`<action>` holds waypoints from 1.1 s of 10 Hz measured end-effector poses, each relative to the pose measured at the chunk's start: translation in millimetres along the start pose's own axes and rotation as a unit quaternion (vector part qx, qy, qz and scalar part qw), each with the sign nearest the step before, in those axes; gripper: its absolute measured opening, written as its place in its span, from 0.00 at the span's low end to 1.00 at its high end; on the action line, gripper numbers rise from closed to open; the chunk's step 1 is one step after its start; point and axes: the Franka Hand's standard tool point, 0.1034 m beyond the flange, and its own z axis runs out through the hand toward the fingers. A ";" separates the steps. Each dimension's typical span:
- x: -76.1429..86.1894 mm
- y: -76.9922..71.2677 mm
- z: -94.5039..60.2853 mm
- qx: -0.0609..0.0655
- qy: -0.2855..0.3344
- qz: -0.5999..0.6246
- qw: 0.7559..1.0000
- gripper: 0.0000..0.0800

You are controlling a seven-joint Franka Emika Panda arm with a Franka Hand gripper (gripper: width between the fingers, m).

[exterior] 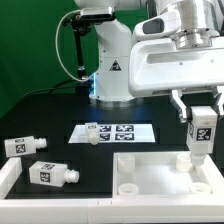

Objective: Assemble one leg

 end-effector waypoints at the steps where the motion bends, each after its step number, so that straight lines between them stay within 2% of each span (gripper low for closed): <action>1: -2.4 9.2 3.2 -0.010 0.021 -0.007 1.000 0.36; 3: -10.0 9.0 11.5 -0.011 0.017 -0.006 1.000 0.36; 5: -18.3 1.0 17.2 -0.007 0.011 -0.009 1.000 0.36; 11: -29.5 -5.3 37.4 -0.007 0.002 -0.015 1.000 0.36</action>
Offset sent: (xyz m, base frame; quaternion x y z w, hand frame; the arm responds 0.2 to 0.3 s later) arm -0.0002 0.0190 -0.0142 0.0131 0.0174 0.0247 0.9995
